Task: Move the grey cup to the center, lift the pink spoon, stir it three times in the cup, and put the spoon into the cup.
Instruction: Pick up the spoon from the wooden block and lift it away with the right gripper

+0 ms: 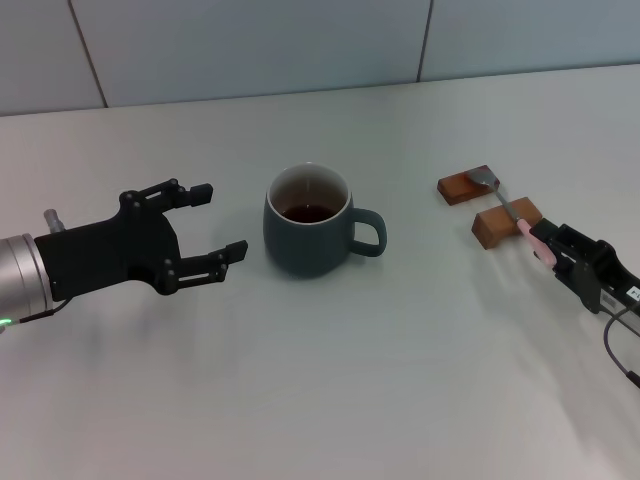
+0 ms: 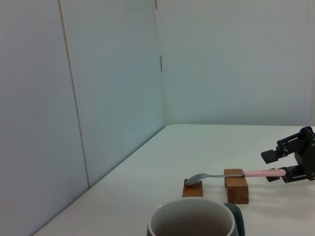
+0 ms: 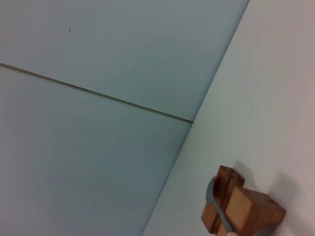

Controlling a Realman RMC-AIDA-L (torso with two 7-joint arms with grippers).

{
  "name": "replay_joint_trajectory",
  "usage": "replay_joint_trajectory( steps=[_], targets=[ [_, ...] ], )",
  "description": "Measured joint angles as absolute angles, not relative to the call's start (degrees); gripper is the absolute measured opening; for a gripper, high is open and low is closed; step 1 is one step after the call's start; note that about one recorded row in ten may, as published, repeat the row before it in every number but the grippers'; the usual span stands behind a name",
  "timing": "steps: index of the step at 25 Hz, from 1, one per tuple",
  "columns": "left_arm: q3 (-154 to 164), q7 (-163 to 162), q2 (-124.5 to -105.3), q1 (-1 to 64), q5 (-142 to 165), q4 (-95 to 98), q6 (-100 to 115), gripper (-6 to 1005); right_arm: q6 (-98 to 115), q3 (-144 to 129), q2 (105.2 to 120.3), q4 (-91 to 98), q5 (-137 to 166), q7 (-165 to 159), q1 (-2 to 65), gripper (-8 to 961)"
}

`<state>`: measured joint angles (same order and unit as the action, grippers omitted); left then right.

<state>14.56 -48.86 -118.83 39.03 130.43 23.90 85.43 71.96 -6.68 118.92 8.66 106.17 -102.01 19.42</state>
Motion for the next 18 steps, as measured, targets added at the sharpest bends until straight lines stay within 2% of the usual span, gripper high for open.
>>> replay_joint_trajectory(
  steps=[8, 18],
  targets=[
    [15.1, -48.7, -118.83, 39.0, 130.4, 23.9, 85.4, 821, 71.0, -7.5, 118.83, 8.3, 106.2, -102.0, 19.8, 452],
    [15.2, -48.4, -118.83, 39.0, 130.4, 23.8, 85.4, 821, 70.7, -8.0, 118.89, 7.8, 106.2, -102.0, 20.2, 455]
  ],
)
